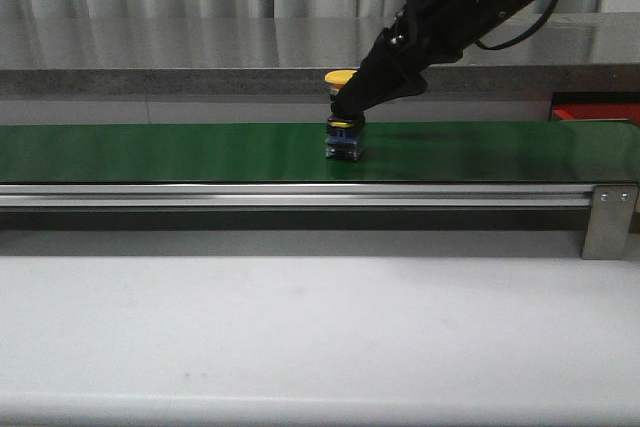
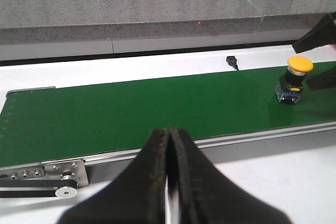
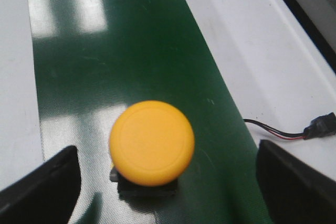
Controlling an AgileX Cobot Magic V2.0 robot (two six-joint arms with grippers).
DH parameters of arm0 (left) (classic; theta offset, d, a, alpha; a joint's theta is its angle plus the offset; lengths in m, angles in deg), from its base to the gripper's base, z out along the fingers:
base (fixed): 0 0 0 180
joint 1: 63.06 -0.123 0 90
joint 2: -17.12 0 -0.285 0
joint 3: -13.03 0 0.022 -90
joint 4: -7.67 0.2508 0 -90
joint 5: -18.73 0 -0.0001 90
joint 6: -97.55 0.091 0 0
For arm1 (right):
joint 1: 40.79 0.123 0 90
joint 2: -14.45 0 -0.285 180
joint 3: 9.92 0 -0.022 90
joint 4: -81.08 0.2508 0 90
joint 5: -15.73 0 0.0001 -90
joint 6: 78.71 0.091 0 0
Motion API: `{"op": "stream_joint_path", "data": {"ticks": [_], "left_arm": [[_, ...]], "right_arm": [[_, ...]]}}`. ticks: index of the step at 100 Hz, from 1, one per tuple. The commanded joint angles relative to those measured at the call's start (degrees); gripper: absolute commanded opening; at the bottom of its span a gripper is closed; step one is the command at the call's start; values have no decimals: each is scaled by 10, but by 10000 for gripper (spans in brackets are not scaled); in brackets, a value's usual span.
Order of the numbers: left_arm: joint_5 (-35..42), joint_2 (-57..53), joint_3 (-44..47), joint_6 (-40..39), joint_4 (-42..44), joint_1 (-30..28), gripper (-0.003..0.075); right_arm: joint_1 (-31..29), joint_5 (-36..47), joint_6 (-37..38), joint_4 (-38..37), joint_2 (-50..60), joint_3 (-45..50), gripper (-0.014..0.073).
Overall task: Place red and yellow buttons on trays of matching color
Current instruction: 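Lower the right gripper and grasp the yellow button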
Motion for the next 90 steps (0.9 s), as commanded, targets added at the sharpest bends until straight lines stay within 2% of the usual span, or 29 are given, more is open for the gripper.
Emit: {"op": "stream_joint_path", "data": {"ticks": [1, 35, 47, 71, 78, 90], "left_arm": [[42, 4, -16, -4, -9, 4, -20], [42, 4, -16, -4, -9, 4, -20], [42, 4, -16, -4, -9, 4, -20], [42, 4, -16, -4, -9, 4, -20], [42, 4, -16, -4, -9, 4, -20], [42, 4, -16, -4, -9, 4, -20]], "right_arm": [[1, 1, -8, 32, 27, -18, 664], [1, 10, -8, 32, 20, -18, 648], [1, 16, -8, 32, 20, -18, 529], [1, 15, 9, -15, 20, -18, 182], [-3, 15, 26, -28, 23, -18, 143], [-16, 12, 60, -33, 46, -18, 143]]}}
